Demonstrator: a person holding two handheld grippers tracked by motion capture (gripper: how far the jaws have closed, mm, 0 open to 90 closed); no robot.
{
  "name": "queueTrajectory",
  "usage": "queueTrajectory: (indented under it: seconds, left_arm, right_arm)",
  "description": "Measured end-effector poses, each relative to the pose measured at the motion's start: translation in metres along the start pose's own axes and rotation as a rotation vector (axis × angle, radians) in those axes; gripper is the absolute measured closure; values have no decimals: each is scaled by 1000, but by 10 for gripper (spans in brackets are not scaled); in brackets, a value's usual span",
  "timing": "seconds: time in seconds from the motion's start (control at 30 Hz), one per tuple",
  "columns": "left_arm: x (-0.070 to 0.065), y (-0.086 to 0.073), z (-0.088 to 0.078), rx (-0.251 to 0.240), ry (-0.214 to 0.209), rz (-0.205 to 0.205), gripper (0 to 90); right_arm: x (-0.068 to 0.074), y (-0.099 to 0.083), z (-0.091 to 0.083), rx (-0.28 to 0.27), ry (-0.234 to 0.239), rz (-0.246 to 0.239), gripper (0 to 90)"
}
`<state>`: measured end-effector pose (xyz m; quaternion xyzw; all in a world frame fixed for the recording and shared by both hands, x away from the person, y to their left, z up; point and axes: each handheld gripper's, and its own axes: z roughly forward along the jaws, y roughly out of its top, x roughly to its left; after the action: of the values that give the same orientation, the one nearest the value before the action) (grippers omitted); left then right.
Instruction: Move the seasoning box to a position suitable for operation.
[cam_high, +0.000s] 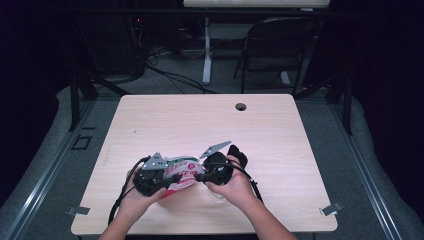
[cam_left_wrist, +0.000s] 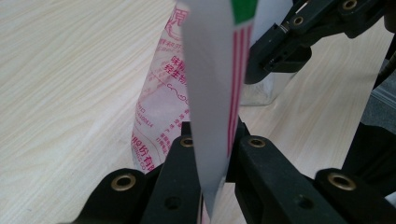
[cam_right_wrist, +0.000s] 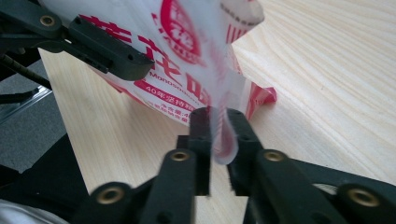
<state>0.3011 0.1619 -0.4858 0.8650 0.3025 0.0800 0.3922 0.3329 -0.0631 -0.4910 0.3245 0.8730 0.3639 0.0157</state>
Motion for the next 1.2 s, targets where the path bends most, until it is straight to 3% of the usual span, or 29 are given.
queueTrajectory:
  seconds: [0.1, 0.2, 0.33, 0.57, 0.7, 0.8, 0.9, 1.03, 1.13, 1.2]
  left_arm:
    - [-2, 0, -1, 2, 11, 9, 900]
    - [-4, 1, -4, -16, 5, 18, 900]
    - [-9, 4, -6, -29, -2, 35, 900]
    - [-10, -3, 3, -16, -34, 16, 896]
    - [-10, -10, 4, -31, -30, -5, 818]
    - [-12, -17, 5, -43, 14, -3, 676]
    - [-11, -25, 4, -63, 32, -11, 599]
    - [-12, -36, 8, -76, 33, -37, 497]
    - [-11, -40, 10, -75, 29, -47, 462]
    - [-10, -47, 16, -82, 18, -85, 467]
  right_arm:
    - [2, 0, 1, 1, 4, -17, 893]
    - [5, 1, -4, -5, -5, -42, 900]
    - [8, 1, -14, -24, -7, -42, 900]
    - [6, -2, -16, -6, -14, -37, 900]
    - [6, -4, -15, -10, -12, -30, 900]
    - [6, -4, -14, -18, -13, -29, 900]
    - [6, -4, -15, -13, -12, -33, 900]
    - [6, -4, -15, -11, -13, -32, 900]
    - [6, -4, -14, -16, -13, -29, 900]
    - [6, -4, -15, -7, -12, -35, 900]
